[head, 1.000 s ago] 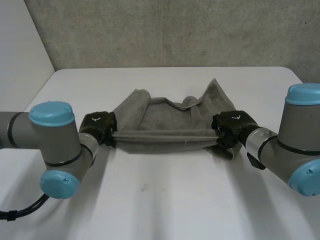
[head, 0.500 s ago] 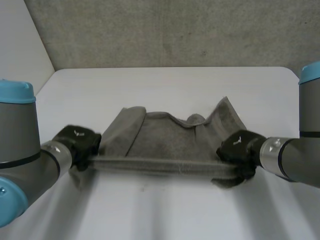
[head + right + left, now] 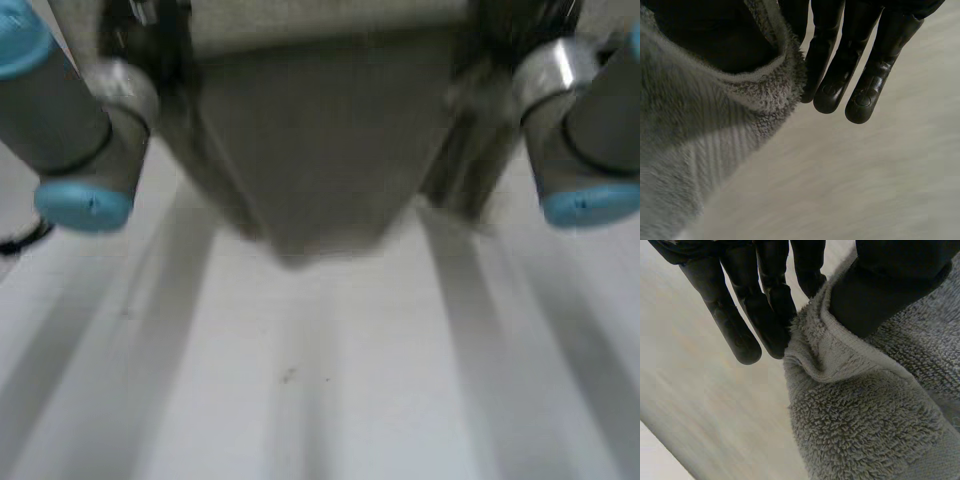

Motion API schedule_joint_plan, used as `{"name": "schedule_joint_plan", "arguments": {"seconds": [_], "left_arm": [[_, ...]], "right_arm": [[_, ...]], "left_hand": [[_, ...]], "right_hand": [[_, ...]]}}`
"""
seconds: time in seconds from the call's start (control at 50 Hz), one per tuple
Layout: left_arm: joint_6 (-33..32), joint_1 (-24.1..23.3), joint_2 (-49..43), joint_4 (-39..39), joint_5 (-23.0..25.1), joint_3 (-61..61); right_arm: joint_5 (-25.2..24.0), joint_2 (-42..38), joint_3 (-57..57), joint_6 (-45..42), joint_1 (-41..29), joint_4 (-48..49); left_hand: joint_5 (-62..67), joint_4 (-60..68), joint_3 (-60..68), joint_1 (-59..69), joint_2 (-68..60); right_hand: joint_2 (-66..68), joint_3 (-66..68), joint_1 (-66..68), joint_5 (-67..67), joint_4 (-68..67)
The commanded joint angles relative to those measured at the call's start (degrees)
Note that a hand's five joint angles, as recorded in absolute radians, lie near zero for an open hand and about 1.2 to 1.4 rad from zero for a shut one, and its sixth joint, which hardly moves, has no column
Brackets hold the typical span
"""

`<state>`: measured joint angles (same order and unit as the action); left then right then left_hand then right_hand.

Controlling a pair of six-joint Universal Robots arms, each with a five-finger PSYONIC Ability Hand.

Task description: Fold the towel.

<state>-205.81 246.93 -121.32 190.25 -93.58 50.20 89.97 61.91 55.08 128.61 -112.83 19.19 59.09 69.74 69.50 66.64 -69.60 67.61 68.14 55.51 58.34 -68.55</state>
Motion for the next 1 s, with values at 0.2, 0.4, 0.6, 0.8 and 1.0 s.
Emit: {"name": "schedule_joint_plan", "arguments": {"seconds": [0.2,0.4,0.6,0.8,1.0], "left_arm": [[4.3,0.8,3.9,12.0,4.0,14.3],[3.4,3.6,-0.7,11.4,5.0,33.9],[-2.0,4.6,-1.2,11.4,5.0,43.0],[-3.1,4.8,0.7,11.5,4.1,45.2],[-2.6,4.7,2.1,11.5,3.8,46.5]], "right_arm": [[-9.5,1.6,8.8,2.3,1.3,-7.5],[-14.4,-5.1,16.6,5.5,3.8,-16.3],[-14.5,-10.1,21.4,9.0,6.8,-24.4],[-14.6,-7.1,23.3,28.9,11.8,-24.9],[-15.2,-4.0,29.8,41.5,16.3,-21.5]], "left_hand": [[10.9,10.3,10.5,13.4,-10.4],[10.9,10.3,10.5,13.4,-10.4],[10.9,10.3,10.5,13.4,-10.4],[10.9,10.3,10.5,13.4,-10.4],[10.9,10.3,10.5,13.4,-10.4]], "right_hand": [[12.4,11.9,24.5,11.7,-11.4],[12.4,11.9,24.5,11.7,-11.4],[12.4,11.9,24.5,11.7,-11.4],[-11.9,-12.5,0.2,-12.7,12.9],[-15.5,-16.0,-3.4,-16.2,16.4]]}}
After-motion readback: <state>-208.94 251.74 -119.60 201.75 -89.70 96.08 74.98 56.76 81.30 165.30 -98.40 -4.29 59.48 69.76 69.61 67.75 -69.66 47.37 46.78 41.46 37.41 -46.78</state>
